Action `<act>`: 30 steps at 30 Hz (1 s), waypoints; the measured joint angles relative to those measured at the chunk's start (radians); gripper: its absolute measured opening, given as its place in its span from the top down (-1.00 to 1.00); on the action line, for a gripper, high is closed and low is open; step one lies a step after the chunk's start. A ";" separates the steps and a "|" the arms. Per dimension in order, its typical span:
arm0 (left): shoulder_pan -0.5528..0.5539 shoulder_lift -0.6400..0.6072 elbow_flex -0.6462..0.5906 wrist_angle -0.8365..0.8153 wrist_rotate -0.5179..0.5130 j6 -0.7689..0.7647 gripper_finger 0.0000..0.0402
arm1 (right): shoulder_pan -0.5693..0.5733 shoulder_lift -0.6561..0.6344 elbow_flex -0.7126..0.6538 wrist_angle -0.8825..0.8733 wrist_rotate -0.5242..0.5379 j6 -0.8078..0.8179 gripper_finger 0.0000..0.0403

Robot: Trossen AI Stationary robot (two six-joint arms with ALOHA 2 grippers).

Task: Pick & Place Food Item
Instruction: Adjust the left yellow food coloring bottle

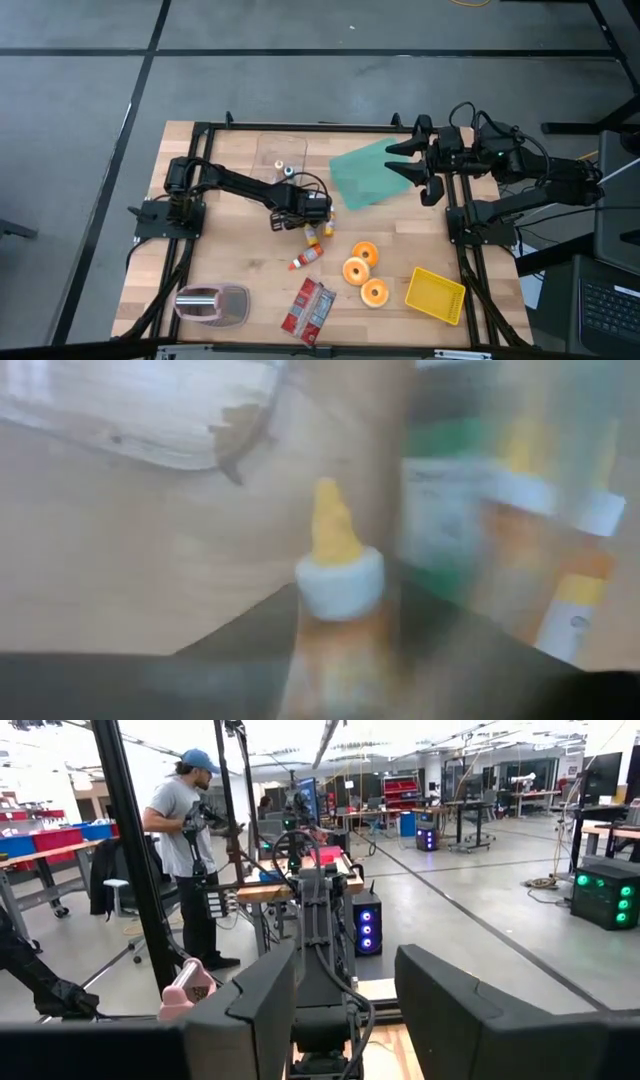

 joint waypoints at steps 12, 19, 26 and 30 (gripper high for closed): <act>0.008 0.000 0.074 -0.078 -0.031 0.039 0.15 | 0.000 0.000 0.000 0.031 0.000 0.000 0.16; -0.016 -0.001 0.078 -0.069 0.015 0.011 0.11 | 0.000 0.000 0.000 0.031 0.000 0.000 0.16; -0.069 -0.002 0.078 -0.053 0.017 -0.084 0.08 | 0.000 0.000 0.000 0.031 -0.027 -0.014 0.16; -0.083 0.003 0.078 -0.056 -0.005 -0.117 0.08 | 0.000 0.000 0.000 0.031 -0.028 -0.029 0.16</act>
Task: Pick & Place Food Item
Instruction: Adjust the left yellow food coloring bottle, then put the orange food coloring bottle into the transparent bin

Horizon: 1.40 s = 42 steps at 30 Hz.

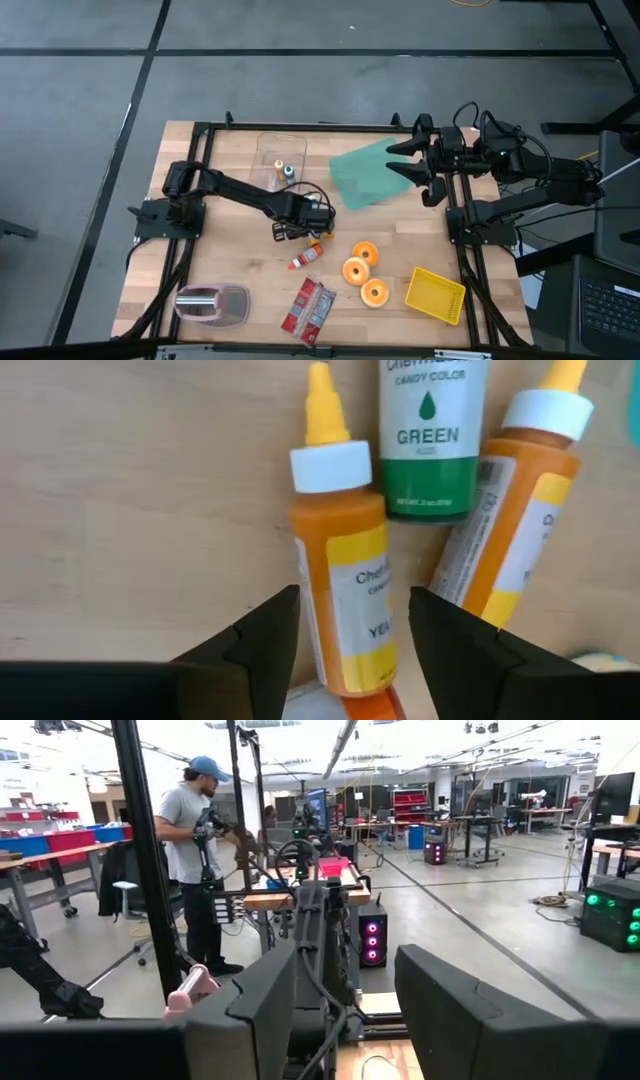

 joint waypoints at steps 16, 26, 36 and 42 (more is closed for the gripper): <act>0.047 0.001 -0.035 0.067 -0.032 0.022 0.08 | 0.000 0.000 0.000 -0.001 -0.025 0.026 0.16; 0.009 -0.002 -0.005 0.104 -0.127 0.037 0.08 | 0.000 0.000 0.000 -0.001 -0.023 0.027 0.16; -0.048 -0.003 0.124 0.080 -0.188 0.303 0.08 | 0.000 0.000 0.000 -0.001 -0.013 0.031 0.16; -0.123 -0.003 0.233 -0.061 -0.165 0.651 0.08 | 0.000 0.000 0.000 -0.001 -0.013 0.031 0.16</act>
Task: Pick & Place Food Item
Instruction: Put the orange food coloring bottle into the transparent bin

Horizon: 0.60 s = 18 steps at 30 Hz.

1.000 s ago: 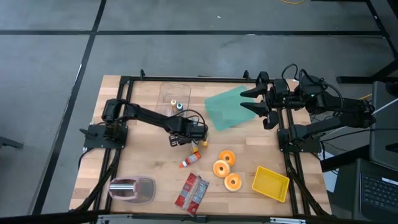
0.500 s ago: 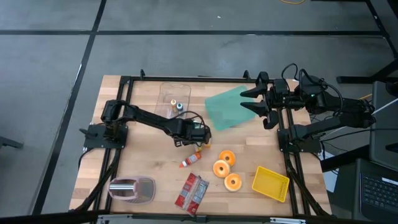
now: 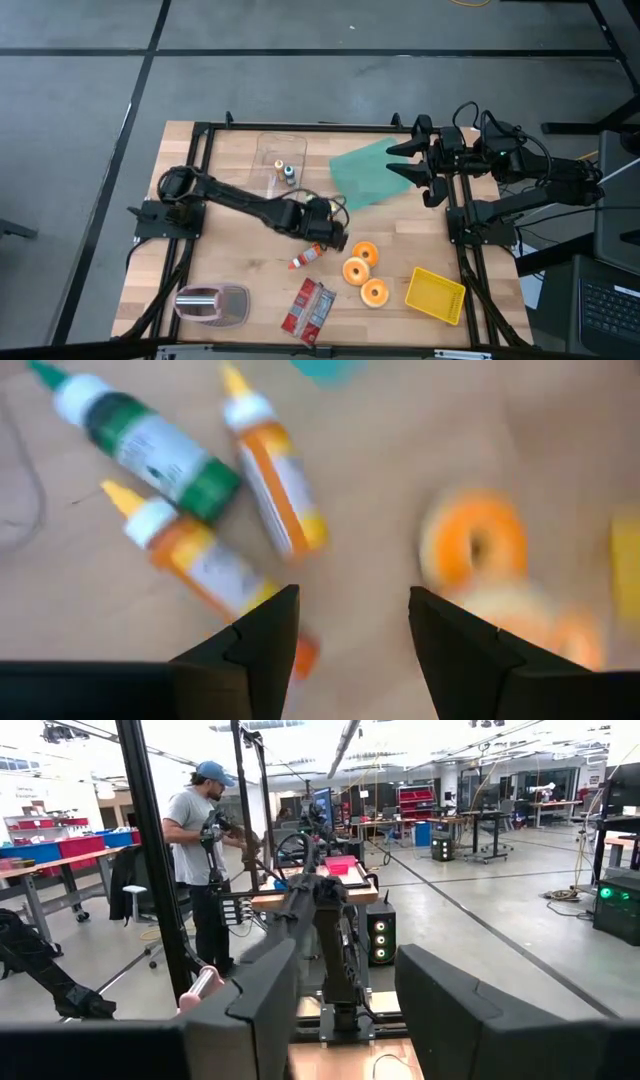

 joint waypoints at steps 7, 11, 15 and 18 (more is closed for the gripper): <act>-0.145 0.000 0.024 -0.086 0.158 0.115 0.08 | 0.000 0.000 0.000 0.000 0.000 0.018 0.16; -0.220 0.001 0.024 -0.127 0.144 0.130 0.08 | 0.000 0.001 0.000 0.000 0.000 0.023 0.16; -0.231 0.004 0.024 -0.203 0.134 0.176 0.08 | 0.000 0.013 0.000 0.000 0.000 0.025 0.16; -0.226 0.008 0.024 -0.238 0.115 0.243 0.08 | 0.000 0.021 0.000 0.001 0.000 0.025 0.16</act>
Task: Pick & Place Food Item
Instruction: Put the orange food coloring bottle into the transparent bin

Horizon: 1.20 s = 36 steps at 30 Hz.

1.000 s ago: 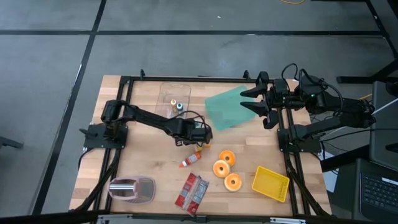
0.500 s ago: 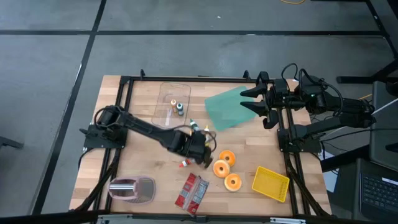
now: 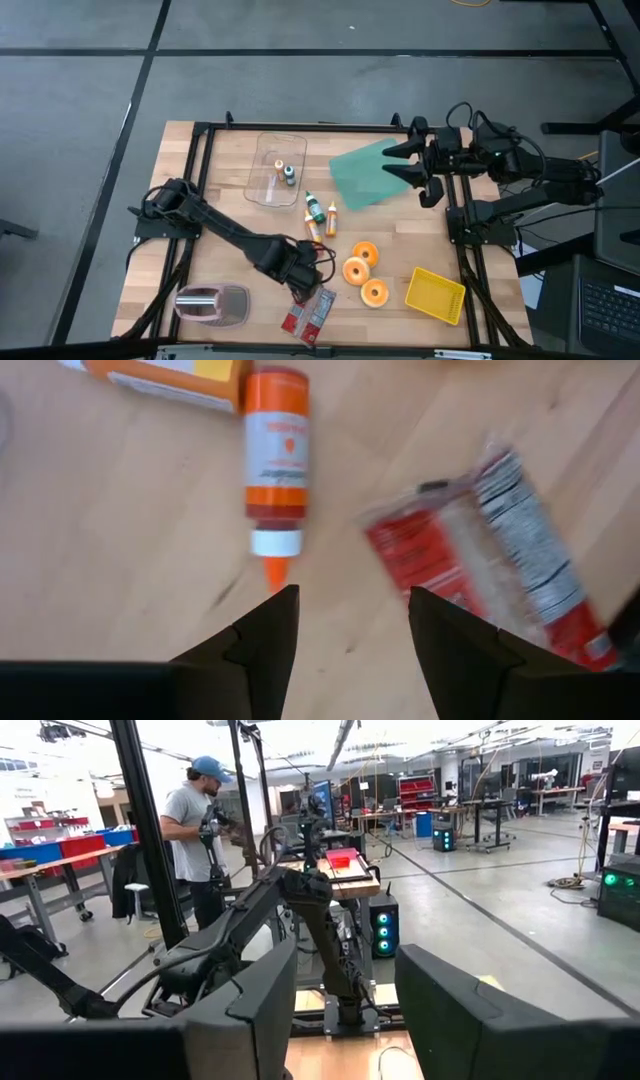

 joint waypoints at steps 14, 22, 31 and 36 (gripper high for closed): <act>0.060 0.000 -0.111 0.141 0.042 0.117 0.08 | 0.000 0.016 0.000 0.017 0.030 -0.021 0.16; 0.063 0.000 -0.189 0.175 0.062 0.057 0.08 | 0.000 0.016 0.000 0.018 0.030 -0.033 0.16; 0.070 0.000 -0.227 0.252 0.074 0.048 0.08 | 0.000 0.016 0.000 0.019 0.026 -0.040 0.16; 0.080 0.000 -0.257 0.265 0.082 0.027 0.08 | 0.000 0.016 0.000 0.023 0.026 -0.044 0.16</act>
